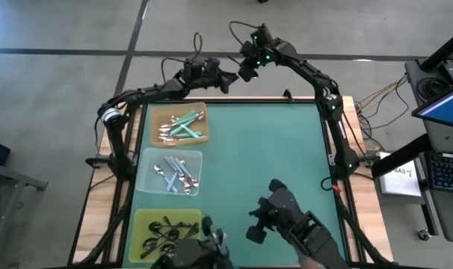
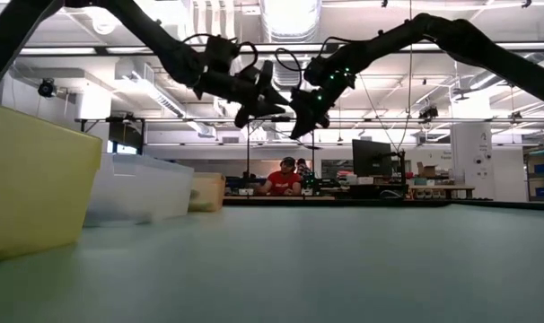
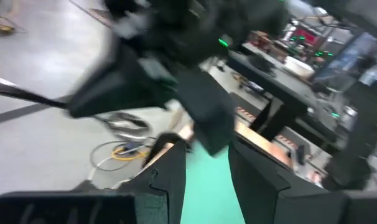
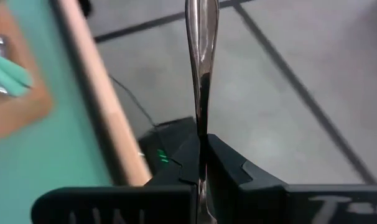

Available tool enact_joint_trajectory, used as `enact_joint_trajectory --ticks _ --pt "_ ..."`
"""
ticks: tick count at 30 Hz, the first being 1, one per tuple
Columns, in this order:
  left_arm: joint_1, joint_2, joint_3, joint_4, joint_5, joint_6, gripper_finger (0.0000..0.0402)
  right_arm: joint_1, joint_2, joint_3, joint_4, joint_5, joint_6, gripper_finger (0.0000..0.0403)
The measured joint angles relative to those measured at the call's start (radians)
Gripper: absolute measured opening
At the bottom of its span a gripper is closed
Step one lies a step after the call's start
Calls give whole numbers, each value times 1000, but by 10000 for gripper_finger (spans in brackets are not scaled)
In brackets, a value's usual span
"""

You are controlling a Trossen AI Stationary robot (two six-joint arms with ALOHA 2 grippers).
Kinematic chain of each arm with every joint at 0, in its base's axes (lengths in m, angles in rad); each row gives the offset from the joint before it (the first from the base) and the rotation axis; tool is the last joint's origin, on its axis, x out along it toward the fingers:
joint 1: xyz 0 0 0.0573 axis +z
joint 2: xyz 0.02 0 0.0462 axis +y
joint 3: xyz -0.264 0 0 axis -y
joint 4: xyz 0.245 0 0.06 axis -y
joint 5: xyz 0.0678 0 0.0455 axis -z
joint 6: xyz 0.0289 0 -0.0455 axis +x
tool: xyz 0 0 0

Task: Sort silverware by color (type)
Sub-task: Put the black spoon into the yellow bin

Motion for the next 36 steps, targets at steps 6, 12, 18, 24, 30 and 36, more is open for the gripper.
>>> enact_joint_trajectory --ticks 6,12,18,24,30,36 --pt "65 2 1 -29 -142 7 103 5 -16 -1 2 133 -61 9" --pt "102 -1 1 81 -222 8 103 41 -46 -1 78 131 -58 9" --pt "102 -3 0 244 -223 68 103 103 -83 -1 208 146 -80 9" --pt "104 -5 0 255 -229 69 103 159 -106 -1 274 367 -181 9" --pt "112 -7 0 279 -245 79 103 188 -128 -1 293 385 -210 9" --pt "117 -22 0 300 -246 78 103 195 -130 -1 292 385 -210 9"
